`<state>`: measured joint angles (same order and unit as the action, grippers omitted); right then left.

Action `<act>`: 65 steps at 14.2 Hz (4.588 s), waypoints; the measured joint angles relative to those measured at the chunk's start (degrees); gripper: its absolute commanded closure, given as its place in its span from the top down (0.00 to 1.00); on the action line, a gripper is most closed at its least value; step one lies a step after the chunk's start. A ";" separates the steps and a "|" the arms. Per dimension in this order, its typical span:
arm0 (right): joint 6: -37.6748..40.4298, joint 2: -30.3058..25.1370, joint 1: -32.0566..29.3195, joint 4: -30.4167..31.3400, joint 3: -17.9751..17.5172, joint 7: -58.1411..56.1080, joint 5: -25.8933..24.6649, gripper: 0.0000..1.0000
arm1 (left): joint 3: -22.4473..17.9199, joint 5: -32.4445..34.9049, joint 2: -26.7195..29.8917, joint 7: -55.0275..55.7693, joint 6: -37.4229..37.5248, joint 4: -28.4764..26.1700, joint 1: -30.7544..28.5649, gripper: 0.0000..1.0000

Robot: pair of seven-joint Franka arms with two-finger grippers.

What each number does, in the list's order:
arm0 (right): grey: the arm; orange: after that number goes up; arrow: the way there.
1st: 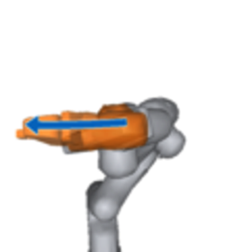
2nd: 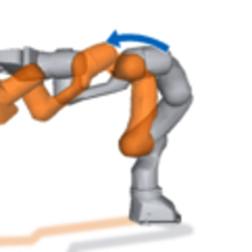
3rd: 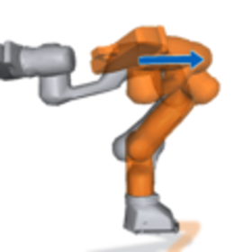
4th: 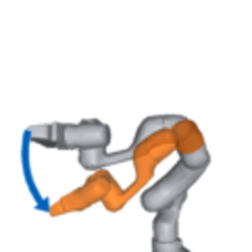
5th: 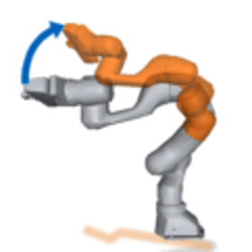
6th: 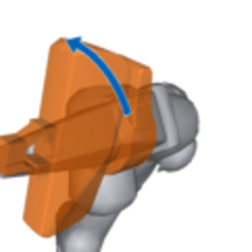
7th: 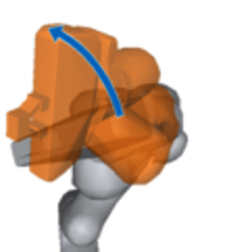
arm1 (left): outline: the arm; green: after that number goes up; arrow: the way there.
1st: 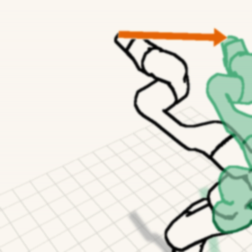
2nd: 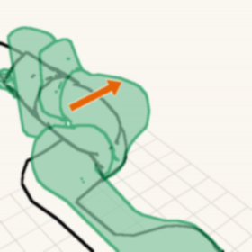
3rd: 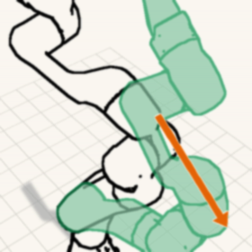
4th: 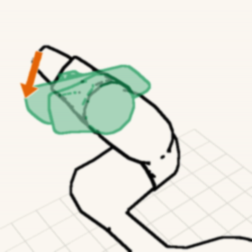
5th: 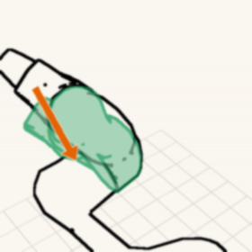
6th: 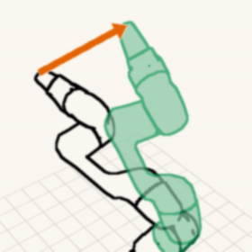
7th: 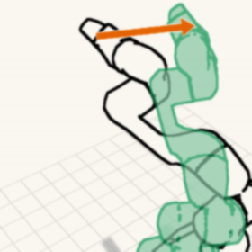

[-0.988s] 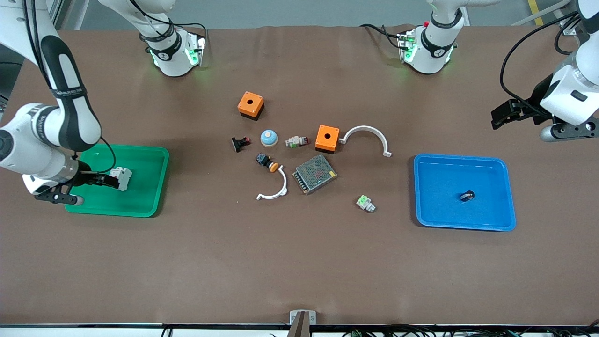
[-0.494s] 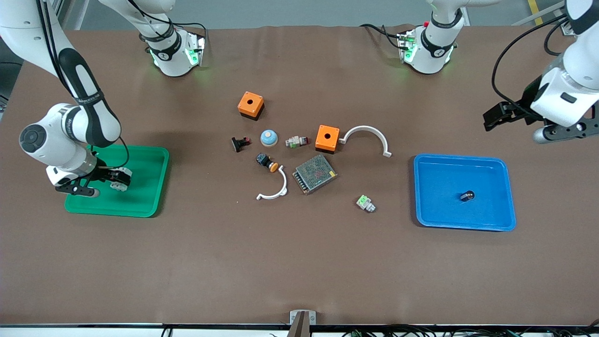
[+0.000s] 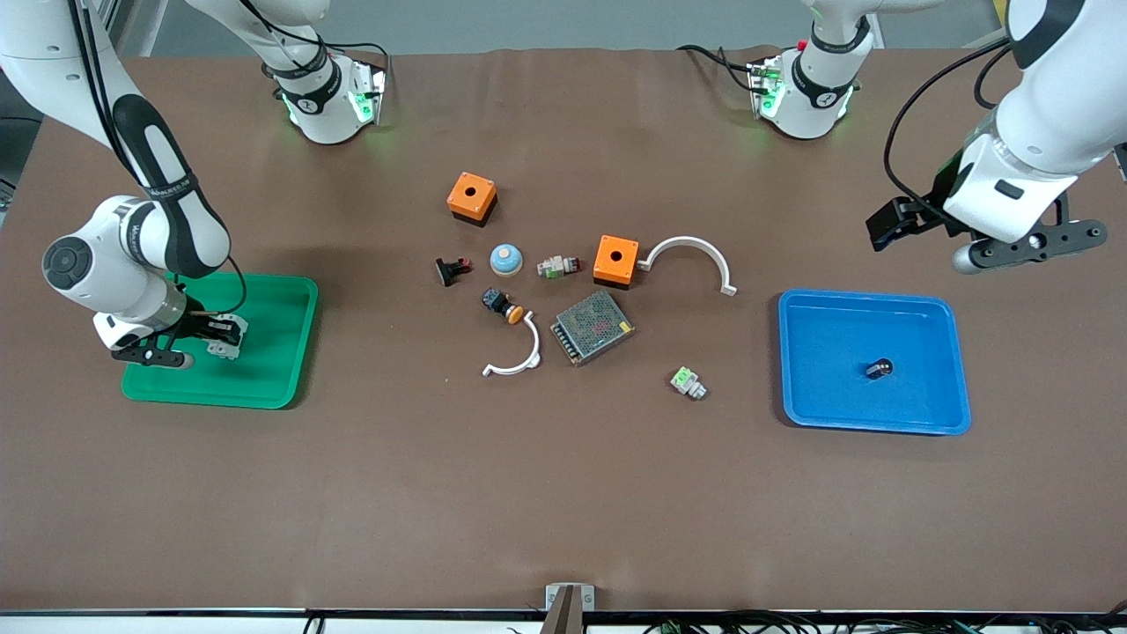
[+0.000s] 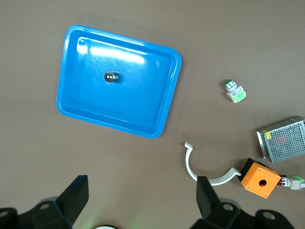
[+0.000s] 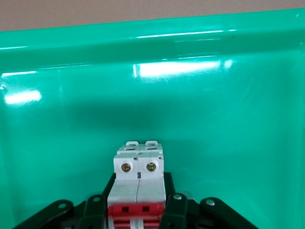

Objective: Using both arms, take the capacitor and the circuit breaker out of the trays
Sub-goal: 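Set the breaker among the parts while the left gripper grasps the capacitor, then withdraw the right gripper while the left gripper lifts the capacitor, then carry the black capacitor beside the green connector and release it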

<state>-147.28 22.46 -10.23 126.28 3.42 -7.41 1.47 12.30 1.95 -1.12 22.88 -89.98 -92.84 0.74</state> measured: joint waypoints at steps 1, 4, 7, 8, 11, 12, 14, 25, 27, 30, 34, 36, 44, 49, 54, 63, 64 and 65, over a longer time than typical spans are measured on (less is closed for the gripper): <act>3.23 -0.21 0.17 -1.49 -0.22 0.04 0.00 0.01 | 0.24 0.00 -0.08 0.46 -0.09 -0.20 0.03 1.00; 17.10 -2.79 2.98 -8.37 -0.83 3.32 0.10 0.02 | 0.93 0.00 -0.45 1.85 -3.03 -2.62 0.07 1.00; 20.90 -5.76 10.90 -10.19 -1.28 10.25 1.85 0.02 | 0.88 0.07 -1.18 1.88 -9.99 -8.41 -0.93 1.00; 20.79 -5.85 14.32 -10.17 -1.42 12.47 3.16 0.01 | 0.81 0.14 -1.63 1.87 -12.53 -10.44 -1.46 1.00; 16.59 -4.99 24.58 -9.83 -1.59 19.57 5.41 0.00 | 0.78 2.50 -4.52 1.70 -20.13 -15.39 -4.78 1.00; 14.77 -4.35 27.34 -9.66 -1.59 22.86 5.43 0.00 | 0.76 2.90 -5.95 1.50 -22.15 -16.36 -5.73 1.00; 10.90 -2.17 31.92 -9.58 -1.57 28.71 5.44 0.00 | 0.76 3.35 -9.03 1.45 -25.42 -17.43 -7.10 1.00; 7.82 9.82 42.74 -18.33 -1.26 42.86 5.43 0.00 | 0.72 4.54 -22.40 0.96 -39.92 -18.03 -12.80 0.99; 7.18 10.71 43.53 -18.66 -1.23 42.90 5.42 0.00 | 0.66 6.46 -24.67 0.93 -42.66 -18.08 -13.28 0.98; 7.13 10.92 44.39 -18.87 -1.09 42.92 5.29 0.62 | 0.58 8.28 -27.66 0.92 -46.65 -18.08 -14.79 0.95; 7.46 10.94 44.48 -20.20 -0.51 42.91 5.28 1.00 | 0.38 8.45 -28.99 0.87 -47.70 -18.06 -15.63 0.92; 11.36 10.90 43.66 -23.37 0.23 42.84 5.27 1.00 | 0.35 9.28 -29.07 0.87 -47.70 -18.07 -15.96 0.88; 38.95 3.28 27.26 -36.21 1.42 22.01 4.77 1.00 | 0.28 9.51 -30.84 0.87 -47.78 -18.07 -16.86 0.03; 50.88 -1.92 18.76 -38.86 1.54 12.01 0.69 1.00 | 1.13 9.66 -30.66 0.85 -47.89 -17.73 -16.93 0.00; 59.80 -2.58 13.30 -46.47 1.58 7.10 0.50 1.00 | 10.56 9.66 -25.79 8.95 -41.90 -16.74 -16.93 0.00; 59.93 -2.44 10.60 -50.77 1.58 5.84 -0.57 1.00 | 20.75 9.66 -26.88 41.19 -39.38 -17.64 -5.00 0.00; 59.96 -2.44 10.46 -51.00 1.58 5.82 -0.57 1.00 | 20.74 9.66 -27.81 43.21 -39.97 -17.65 -3.68 0.00; 59.96 -2.44 10.44 -51.18 1.57 5.82 -0.57 1.00 | 20.72 9.66 -28.85 44.63 -41.03 -17.65 -2.88 0.01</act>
<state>-87.32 20.02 0.21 75.09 4.99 -1.59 0.90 33.03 11.61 -29.97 67.51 -131.00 -110.50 -2.14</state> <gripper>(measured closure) 0.000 0.656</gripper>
